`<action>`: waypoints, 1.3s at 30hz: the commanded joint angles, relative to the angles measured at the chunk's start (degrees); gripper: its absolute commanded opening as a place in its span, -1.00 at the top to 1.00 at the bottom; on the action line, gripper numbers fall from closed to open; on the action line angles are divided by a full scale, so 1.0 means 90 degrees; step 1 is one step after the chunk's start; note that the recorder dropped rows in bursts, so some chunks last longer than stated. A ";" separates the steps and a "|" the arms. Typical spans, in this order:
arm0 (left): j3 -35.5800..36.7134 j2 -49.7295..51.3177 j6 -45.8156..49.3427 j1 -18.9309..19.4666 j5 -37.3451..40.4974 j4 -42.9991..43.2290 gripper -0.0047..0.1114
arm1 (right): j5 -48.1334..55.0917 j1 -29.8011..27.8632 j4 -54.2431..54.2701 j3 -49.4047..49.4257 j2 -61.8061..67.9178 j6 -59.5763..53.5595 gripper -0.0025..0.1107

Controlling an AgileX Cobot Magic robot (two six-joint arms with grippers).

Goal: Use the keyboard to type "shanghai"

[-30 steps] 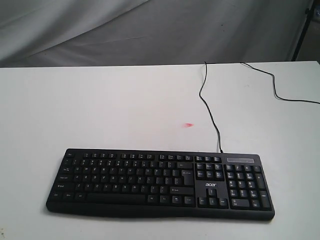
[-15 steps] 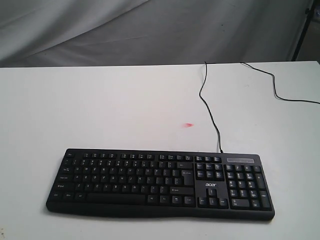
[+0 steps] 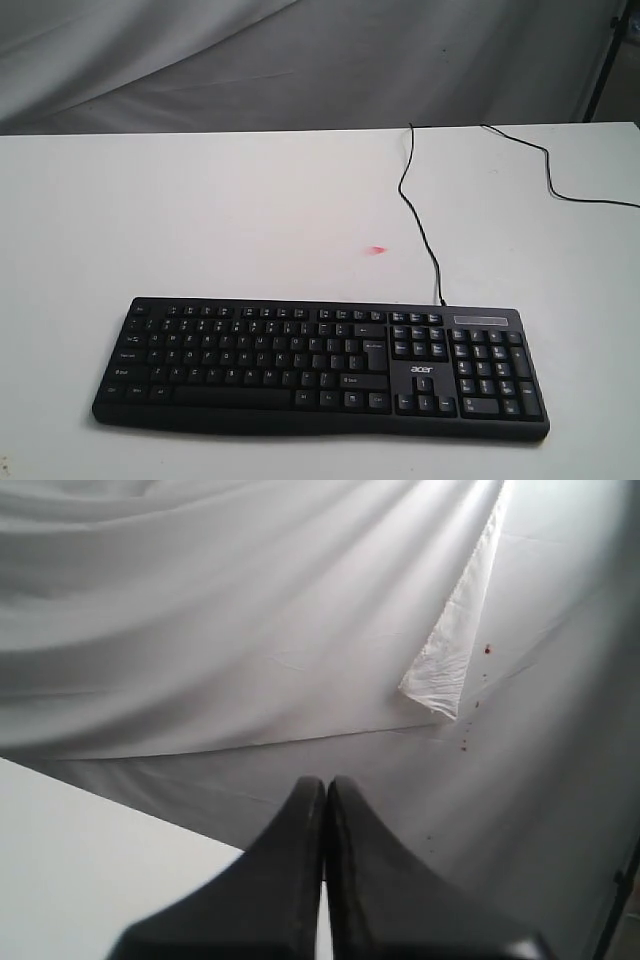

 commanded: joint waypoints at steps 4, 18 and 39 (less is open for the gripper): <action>0.0033 0.0020 -0.0017 -0.0024 -0.0024 -0.0003 0.91 | 0.0099 -0.0026 0.0360 0.0477 -0.1008 0.0107 0.96; 0.0033 0.0020 -0.0017 -0.0024 -0.0024 -0.0003 0.91 | -0.0075 -0.0896 0.0094 0.1344 -0.1008 -0.0402 0.96; 0.0033 0.0020 -0.0017 -0.0024 -0.0024 -0.0003 0.91 | 0.0046 -0.0896 0.1735 0.2136 -0.1008 -0.1208 0.96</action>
